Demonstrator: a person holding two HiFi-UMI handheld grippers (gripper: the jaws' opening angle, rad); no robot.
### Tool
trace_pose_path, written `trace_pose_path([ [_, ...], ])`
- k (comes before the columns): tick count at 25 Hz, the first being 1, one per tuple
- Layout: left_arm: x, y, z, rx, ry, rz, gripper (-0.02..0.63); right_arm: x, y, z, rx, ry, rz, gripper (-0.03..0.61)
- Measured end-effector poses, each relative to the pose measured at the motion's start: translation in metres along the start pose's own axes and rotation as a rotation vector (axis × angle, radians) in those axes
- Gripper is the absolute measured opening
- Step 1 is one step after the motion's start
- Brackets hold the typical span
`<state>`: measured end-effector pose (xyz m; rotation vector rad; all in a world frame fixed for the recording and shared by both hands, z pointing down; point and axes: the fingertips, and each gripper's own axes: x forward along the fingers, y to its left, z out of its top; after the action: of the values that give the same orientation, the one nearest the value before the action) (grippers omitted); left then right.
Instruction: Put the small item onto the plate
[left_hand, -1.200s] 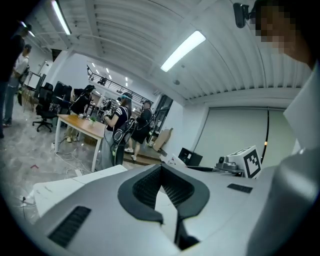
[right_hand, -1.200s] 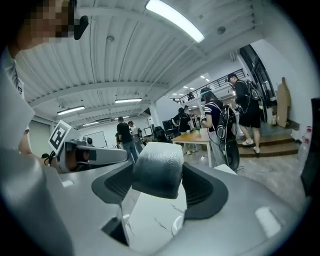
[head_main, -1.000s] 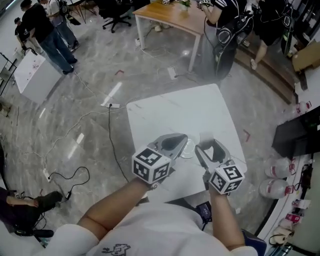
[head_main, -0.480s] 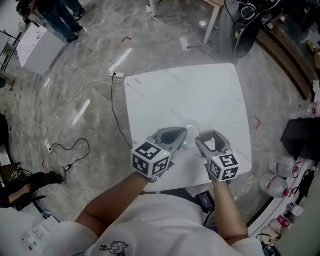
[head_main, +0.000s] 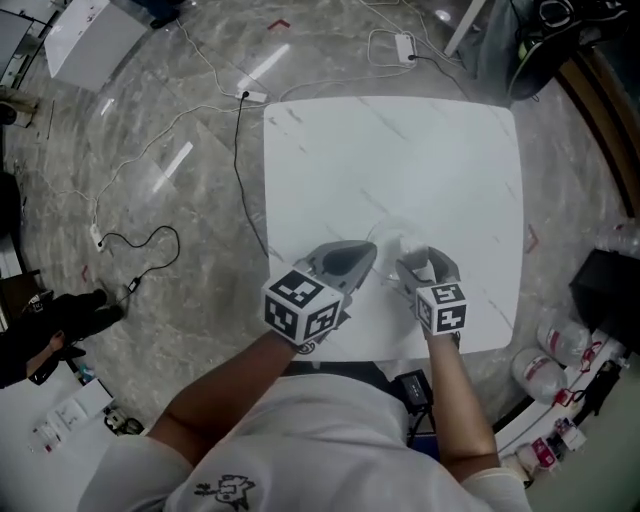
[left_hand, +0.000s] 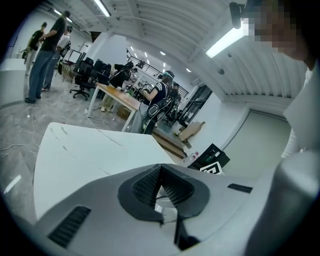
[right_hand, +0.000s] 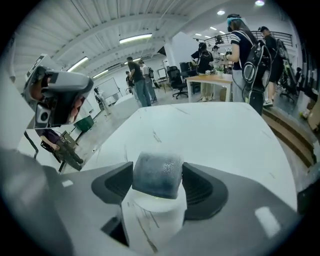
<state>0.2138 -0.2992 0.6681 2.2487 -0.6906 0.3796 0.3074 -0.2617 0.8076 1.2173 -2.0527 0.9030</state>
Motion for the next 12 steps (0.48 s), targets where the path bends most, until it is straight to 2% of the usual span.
trace_pose_path([
  [7, -0.003, 0.026, -0.022, -0.048, 0.011, 0.038, 0.006, 0.041, 0.001, -0.028, -0.092, 0.136, -0.001, 0.301],
  [12, -0.009, 0.034, -0.030, -0.070, 0.012, 0.052, 0.007, 0.054, 0.005, -0.038, -0.150, 0.192, -0.013, 0.301],
])
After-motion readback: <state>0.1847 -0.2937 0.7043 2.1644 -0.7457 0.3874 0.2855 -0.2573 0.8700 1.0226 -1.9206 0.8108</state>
